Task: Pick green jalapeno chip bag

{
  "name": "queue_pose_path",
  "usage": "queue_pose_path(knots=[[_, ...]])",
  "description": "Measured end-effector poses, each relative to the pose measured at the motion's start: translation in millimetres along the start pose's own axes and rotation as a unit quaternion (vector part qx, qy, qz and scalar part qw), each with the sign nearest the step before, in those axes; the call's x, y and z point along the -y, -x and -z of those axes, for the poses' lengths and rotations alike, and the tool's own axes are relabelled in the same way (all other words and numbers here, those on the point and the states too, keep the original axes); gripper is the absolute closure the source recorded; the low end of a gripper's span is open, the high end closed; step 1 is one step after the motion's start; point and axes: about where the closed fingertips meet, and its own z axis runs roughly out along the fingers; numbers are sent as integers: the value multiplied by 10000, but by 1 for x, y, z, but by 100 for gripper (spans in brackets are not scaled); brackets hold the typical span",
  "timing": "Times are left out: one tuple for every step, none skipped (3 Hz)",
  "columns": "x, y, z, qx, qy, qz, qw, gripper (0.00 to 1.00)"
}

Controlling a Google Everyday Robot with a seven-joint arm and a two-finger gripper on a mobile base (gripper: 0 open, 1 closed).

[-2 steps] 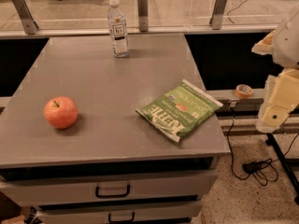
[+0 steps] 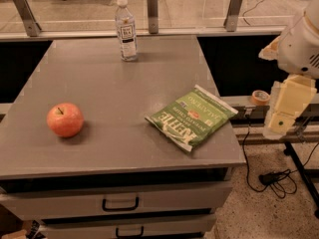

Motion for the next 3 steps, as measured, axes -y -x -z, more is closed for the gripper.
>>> queue_pose_path(knots=[[12, 17, -42, 187, 237, 261, 9992, 0], [25, 34, -82, 469, 484, 459, 9967, 0], [35, 46, -116, 780, 710, 502, 9931, 0]])
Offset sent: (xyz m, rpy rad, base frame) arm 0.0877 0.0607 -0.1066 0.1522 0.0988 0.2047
